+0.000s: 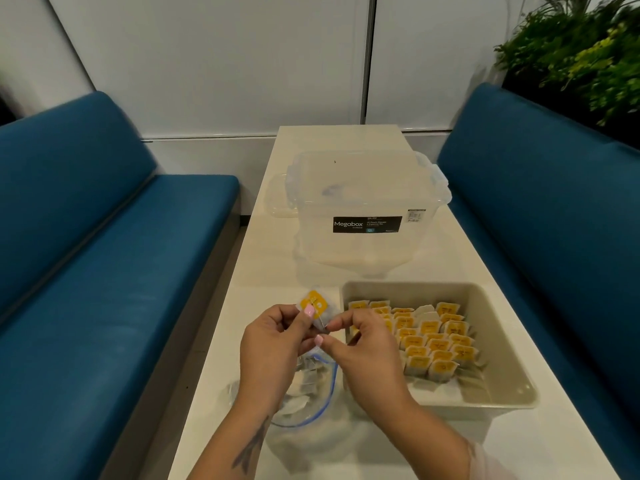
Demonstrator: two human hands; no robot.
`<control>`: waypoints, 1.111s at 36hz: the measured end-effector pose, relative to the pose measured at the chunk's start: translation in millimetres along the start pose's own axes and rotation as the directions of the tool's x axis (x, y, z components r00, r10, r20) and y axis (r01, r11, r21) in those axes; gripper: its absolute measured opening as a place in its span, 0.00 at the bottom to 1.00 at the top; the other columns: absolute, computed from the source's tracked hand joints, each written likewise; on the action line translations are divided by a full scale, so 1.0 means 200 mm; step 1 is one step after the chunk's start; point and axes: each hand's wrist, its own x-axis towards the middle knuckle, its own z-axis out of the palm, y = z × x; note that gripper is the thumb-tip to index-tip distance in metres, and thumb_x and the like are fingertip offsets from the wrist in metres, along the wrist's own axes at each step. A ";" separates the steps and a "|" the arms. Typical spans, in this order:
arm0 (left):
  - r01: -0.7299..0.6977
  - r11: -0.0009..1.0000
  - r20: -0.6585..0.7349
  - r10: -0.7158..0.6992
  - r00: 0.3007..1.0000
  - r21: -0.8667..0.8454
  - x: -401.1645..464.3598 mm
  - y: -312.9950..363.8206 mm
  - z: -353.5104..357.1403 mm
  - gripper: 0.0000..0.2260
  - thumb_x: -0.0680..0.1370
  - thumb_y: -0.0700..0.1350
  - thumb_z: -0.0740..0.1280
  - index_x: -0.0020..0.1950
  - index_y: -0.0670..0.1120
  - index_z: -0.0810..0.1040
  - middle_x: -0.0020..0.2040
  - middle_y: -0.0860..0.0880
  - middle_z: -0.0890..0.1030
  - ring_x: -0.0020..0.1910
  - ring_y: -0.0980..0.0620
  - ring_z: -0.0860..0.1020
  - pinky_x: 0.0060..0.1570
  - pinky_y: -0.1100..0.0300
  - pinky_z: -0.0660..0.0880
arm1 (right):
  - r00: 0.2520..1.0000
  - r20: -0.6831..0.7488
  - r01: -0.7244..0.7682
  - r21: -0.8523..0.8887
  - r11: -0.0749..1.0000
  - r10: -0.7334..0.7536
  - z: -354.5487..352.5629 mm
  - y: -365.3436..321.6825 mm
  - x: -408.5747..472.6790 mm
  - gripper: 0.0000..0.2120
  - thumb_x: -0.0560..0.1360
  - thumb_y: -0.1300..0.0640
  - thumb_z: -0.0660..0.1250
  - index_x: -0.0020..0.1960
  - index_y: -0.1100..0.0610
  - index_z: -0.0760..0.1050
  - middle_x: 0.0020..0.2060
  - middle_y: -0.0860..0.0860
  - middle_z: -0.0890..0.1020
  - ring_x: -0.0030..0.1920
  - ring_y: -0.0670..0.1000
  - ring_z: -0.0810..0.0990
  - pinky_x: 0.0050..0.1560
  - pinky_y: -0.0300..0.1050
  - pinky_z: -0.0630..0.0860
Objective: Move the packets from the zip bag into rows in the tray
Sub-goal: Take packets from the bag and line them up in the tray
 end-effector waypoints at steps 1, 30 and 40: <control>-0.001 1.000 0.000 0.001 1.000 0.004 0.00 0.00 0.00 0.04 0.75 0.42 0.70 0.42 0.42 0.81 0.35 0.42 0.83 0.35 0.48 0.83 0.38 0.60 0.80 | 1.000 -0.002 -0.011 0.008 1.000 0.011 0.00 0.00 0.00 0.09 0.68 0.56 0.76 0.38 0.47 0.76 0.42 0.44 0.78 0.38 0.41 0.71 0.42 0.35 0.67; -0.248 0.870 0.223 0.164 0.961 0.427 0.01 -0.03 0.10 0.05 0.77 0.47 0.66 0.42 0.52 0.78 0.38 0.50 0.82 0.40 0.50 0.79 0.42 0.60 0.75 | 0.974 0.208 0.155 -0.297 0.942 -0.094 -0.34 -0.08 0.17 0.11 0.75 0.54 0.68 0.56 0.44 0.75 0.47 0.41 0.76 0.40 0.38 0.72 0.40 0.34 0.70; -0.361 0.838 0.354 0.220 0.909 0.409 -0.05 -0.02 0.26 0.07 0.75 0.44 0.70 0.45 0.58 0.80 0.41 0.62 0.83 0.43 0.67 0.79 0.42 0.73 0.72 | 0.937 0.348 0.228 -0.631 0.741 0.008 -0.61 -0.15 0.21 0.02 0.73 0.51 0.71 0.45 0.45 0.80 0.40 0.41 0.82 0.42 0.43 0.77 0.43 0.40 0.73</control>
